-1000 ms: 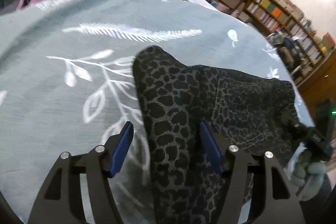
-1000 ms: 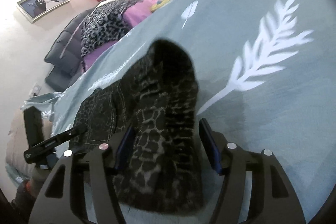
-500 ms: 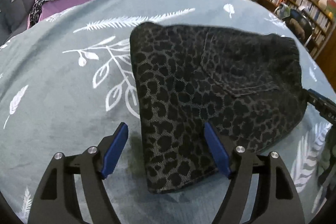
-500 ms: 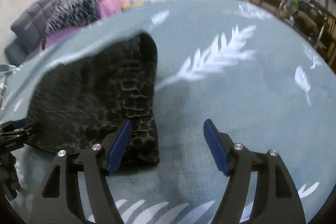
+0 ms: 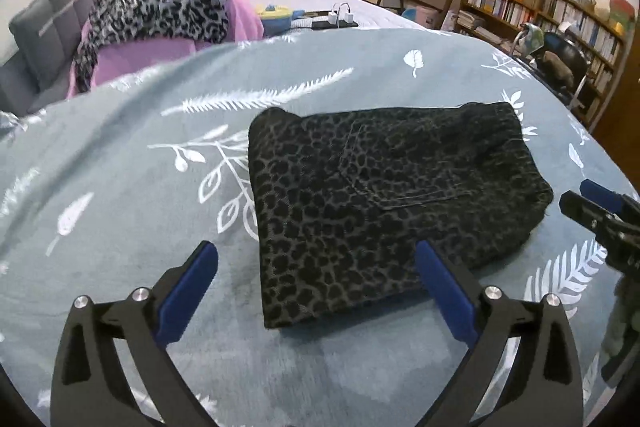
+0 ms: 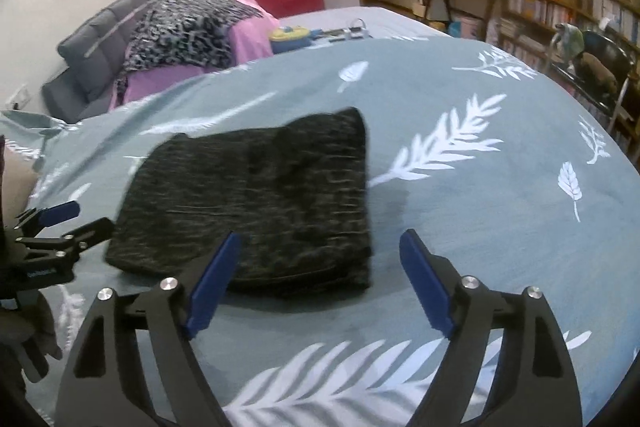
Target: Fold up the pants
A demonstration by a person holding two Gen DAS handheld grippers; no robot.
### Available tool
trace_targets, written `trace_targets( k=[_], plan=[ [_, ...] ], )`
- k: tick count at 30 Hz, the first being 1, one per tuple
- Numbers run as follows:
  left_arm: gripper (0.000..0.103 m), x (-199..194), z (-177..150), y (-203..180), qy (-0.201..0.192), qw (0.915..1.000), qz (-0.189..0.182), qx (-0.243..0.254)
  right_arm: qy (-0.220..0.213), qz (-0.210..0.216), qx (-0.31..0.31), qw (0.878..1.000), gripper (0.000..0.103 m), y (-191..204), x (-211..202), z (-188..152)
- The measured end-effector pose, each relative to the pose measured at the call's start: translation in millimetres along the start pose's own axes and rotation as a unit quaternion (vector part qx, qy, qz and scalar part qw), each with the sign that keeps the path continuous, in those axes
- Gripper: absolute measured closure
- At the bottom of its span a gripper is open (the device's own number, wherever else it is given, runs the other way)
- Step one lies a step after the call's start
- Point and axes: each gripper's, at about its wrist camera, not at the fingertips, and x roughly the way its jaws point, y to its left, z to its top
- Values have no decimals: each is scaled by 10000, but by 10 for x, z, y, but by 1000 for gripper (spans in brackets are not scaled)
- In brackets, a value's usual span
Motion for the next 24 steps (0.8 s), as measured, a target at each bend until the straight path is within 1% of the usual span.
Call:
trace_targets(
  k=[3,7,10,11,13,16,19,24],
  plan=[
    [5,-184,14,-55,-105,9999,-7,-77,-63,169,-53,9998,11,149,-138,-28],
    [5,-399,24,-101,-297,9995,28,-127,-218,206,-148,9994,8,282,-309,-42],
    [5,-522,25,-109,-445,9988,30,-190,-362,229,-179,9989,7,343,-411,-65],
    [5,-566,24,-119,-491,9986,-27,-213,-381,240,-184,9988,7,344,-419,-73],
    [5,-642,16,-144,-521,9983,-49,-252,-410,292,-234,9985,7,381,-462,-94],
    [5,-696,12,-209,-479,9985,182,-209,-418,302,-299,9982,7,408,-497,-122],
    [5,-733,-9,-242,-516,9980,338,-147,-409,332,-299,9982,6,416,-524,-144],
    [5,-767,-41,-328,-536,9958,744,32,-418,345,-330,9980,6,429,-551,-160]
  ],
)
